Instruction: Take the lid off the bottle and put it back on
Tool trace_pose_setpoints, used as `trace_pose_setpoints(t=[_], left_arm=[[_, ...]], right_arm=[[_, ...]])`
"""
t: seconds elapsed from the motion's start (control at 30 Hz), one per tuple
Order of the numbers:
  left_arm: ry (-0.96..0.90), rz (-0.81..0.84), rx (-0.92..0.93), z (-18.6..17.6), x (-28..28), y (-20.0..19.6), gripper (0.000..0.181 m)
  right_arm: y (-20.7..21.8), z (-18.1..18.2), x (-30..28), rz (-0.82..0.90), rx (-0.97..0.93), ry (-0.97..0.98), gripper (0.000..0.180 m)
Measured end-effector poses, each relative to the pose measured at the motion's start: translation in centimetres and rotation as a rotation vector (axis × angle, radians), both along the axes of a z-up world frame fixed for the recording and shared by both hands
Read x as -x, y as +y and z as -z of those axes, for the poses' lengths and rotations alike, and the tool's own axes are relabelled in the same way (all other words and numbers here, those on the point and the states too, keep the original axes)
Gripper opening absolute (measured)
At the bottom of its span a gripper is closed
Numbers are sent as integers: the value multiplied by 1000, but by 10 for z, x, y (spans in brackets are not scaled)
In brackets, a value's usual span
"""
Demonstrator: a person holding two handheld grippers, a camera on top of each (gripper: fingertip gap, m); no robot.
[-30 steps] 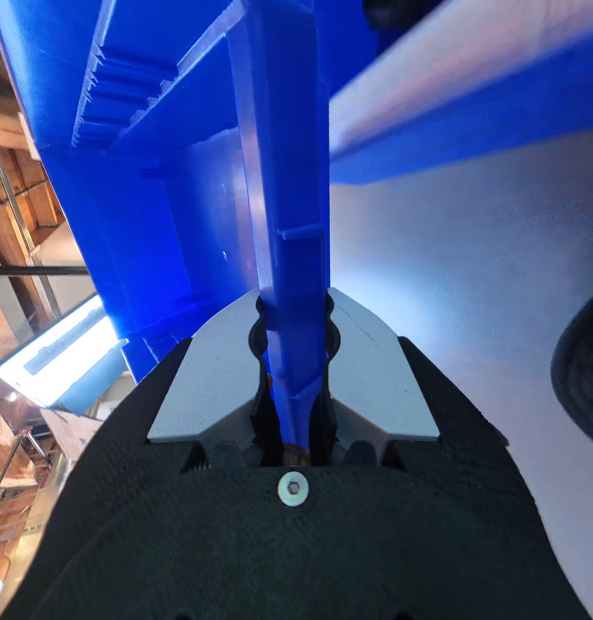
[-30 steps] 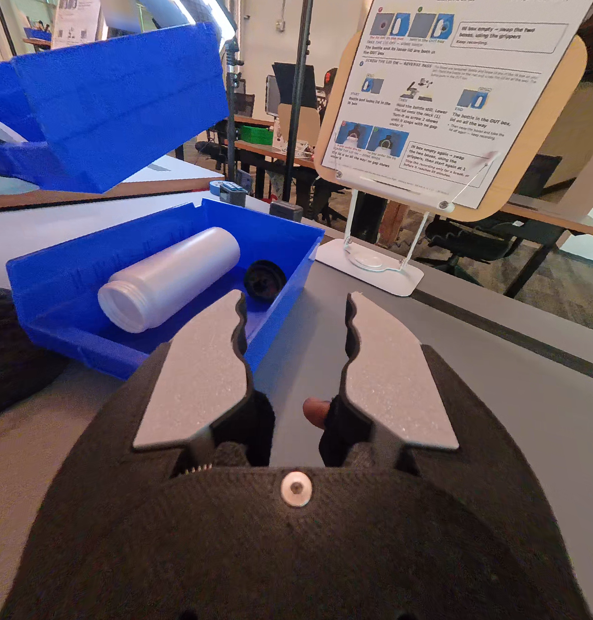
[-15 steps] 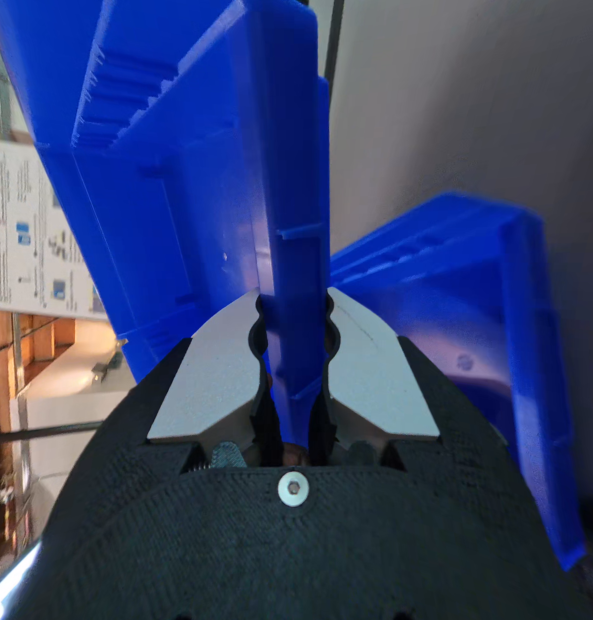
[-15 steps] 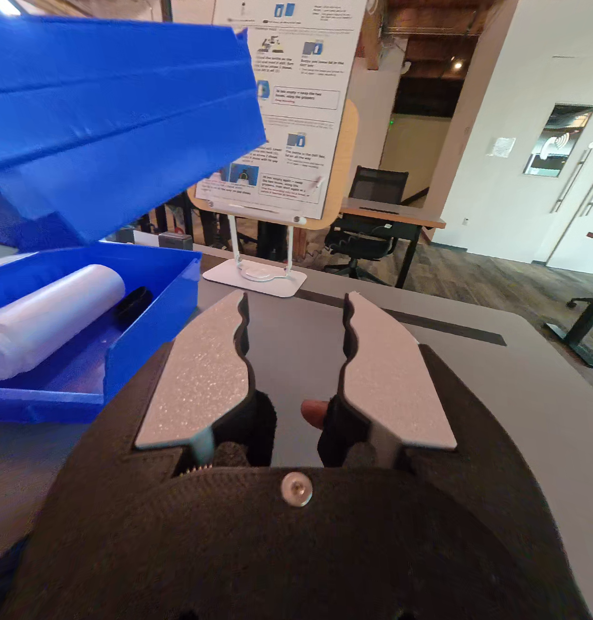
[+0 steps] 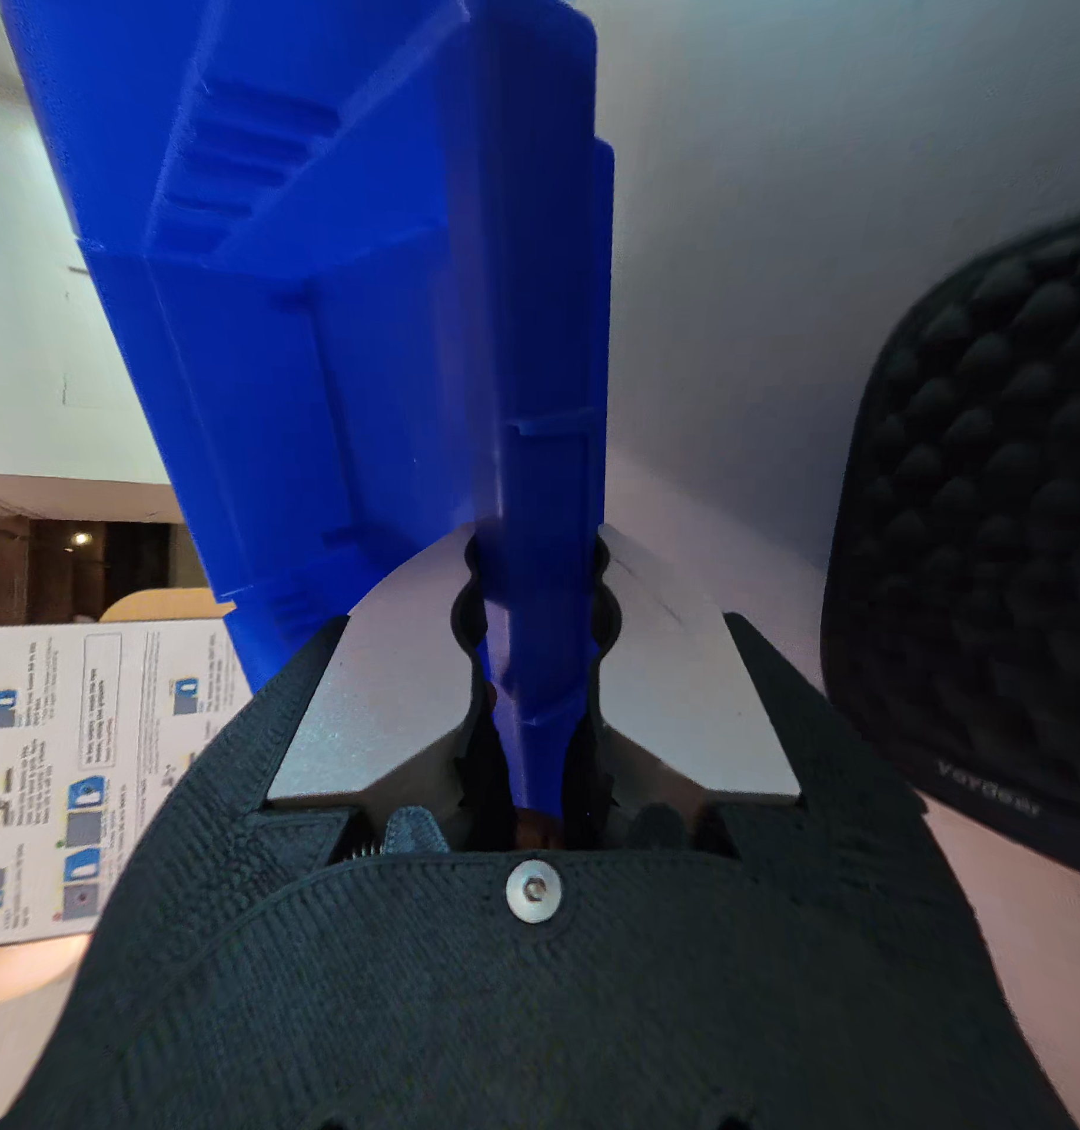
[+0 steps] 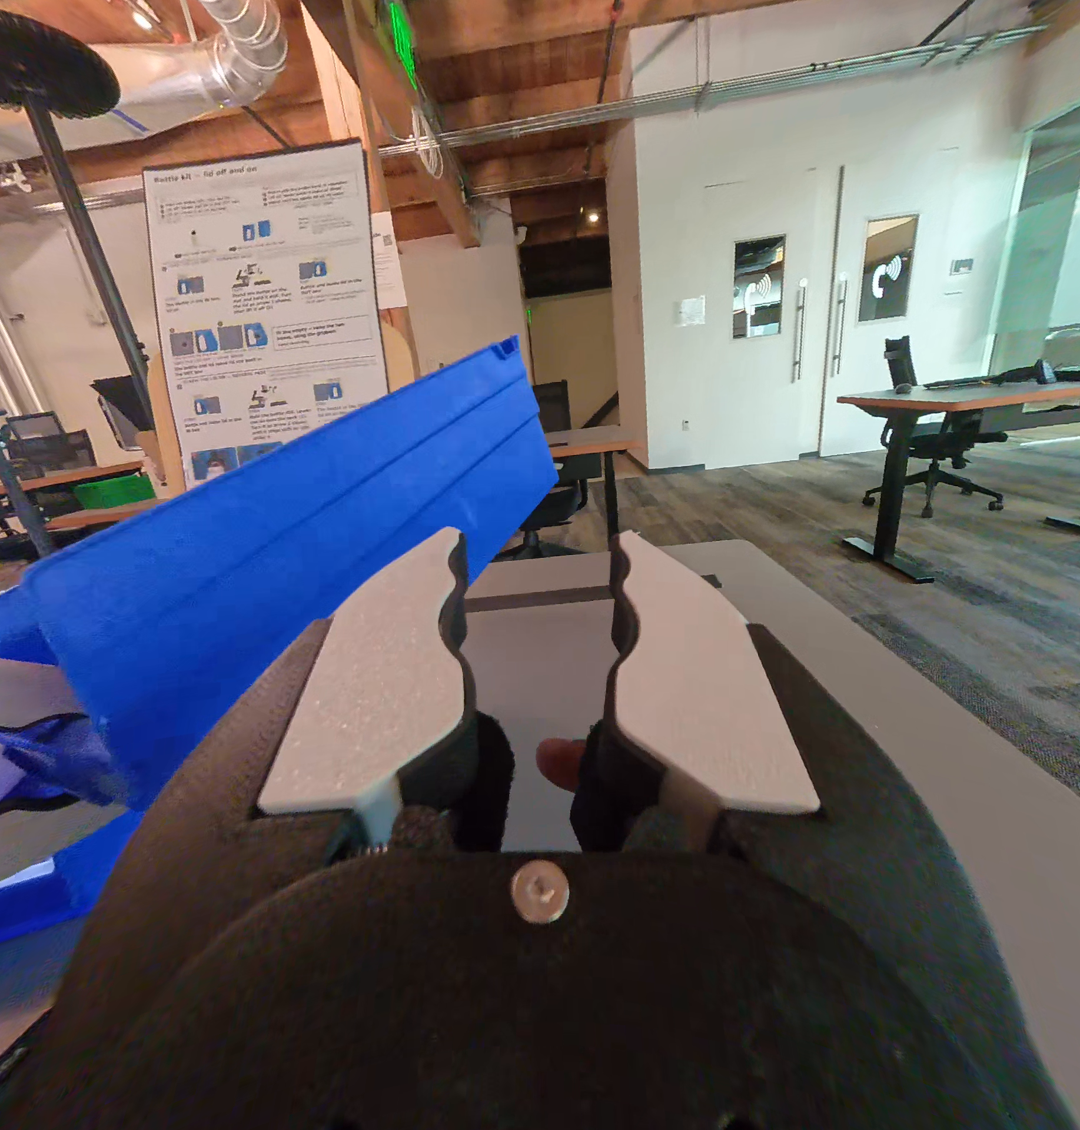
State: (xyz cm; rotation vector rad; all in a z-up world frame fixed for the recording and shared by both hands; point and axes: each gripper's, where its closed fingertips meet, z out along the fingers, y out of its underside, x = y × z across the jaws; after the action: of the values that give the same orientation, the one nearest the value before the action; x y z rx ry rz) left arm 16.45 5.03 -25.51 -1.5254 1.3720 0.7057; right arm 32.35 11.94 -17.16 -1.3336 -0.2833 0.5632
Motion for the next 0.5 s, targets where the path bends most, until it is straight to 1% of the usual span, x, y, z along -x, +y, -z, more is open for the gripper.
trace_pose_setpoints(t=[0.1,0.37,0.5], left_arm=[[12,-9,55,9,-15,13,30],[31,-76,180,73,-31,47,31],[32,-104,208,97,-30,58,33]], right_arm=[[1,1,-6,9,6,11,44],[5,8,-7,21,25,0,44],[9,13,-1,25,37,-34,44]])
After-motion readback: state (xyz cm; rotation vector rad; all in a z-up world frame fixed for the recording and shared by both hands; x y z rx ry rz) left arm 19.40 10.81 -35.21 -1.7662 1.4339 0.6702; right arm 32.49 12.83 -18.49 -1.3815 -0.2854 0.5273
